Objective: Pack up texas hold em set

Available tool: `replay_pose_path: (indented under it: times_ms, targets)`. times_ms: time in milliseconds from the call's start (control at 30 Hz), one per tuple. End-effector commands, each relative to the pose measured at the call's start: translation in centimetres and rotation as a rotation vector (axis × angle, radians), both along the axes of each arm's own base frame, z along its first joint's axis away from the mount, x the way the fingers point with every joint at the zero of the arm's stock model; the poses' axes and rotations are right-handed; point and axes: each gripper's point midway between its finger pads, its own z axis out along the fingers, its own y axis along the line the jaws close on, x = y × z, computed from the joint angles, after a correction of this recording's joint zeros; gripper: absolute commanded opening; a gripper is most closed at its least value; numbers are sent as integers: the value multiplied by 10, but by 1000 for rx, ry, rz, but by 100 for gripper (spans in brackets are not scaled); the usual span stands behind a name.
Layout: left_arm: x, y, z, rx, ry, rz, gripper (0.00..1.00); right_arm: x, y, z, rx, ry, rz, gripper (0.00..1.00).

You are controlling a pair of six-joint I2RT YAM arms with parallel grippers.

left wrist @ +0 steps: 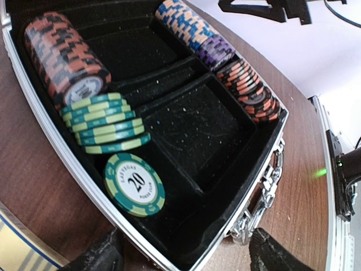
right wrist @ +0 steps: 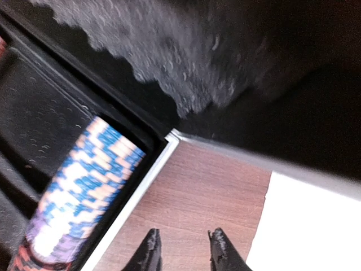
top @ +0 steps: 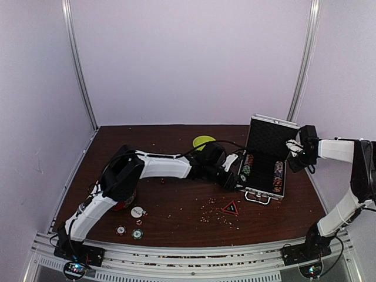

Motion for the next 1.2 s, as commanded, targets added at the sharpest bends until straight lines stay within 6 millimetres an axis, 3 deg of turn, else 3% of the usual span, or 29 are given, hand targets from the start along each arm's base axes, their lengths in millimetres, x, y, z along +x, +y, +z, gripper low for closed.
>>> replay_pose_path:
  times_ms: [0, 133, 300, 567, 767, 1000, 1167]
  targets:
    - [-18, -8, 33, -52, -34, -59, 77, -4, -21, -21, -100, 62, -44, 29]
    - [-19, -9, 34, -59, -39, -65, 77, -5, -25, -34, -127, 99, -43, 26]
    - [-22, -9, 33, -59, -54, -86, 77, -2, -12, -45, -81, 131, 5, 25]
    - [-34, -9, 46, -92, -102, -134, 78, 6, 34, -63, -31, 179, 121, 23]
    - [-44, -7, 52, -112, -130, -148, 79, 13, 60, -63, -56, 176, 184, 23]
    - [-57, -5, 48, -100, -136, -168, 79, 13, 71, -69, -75, 188, 215, 23]
    - [-64, -5, 51, -89, -155, -167, 79, 13, 68, -67, -91, 180, 205, 23]
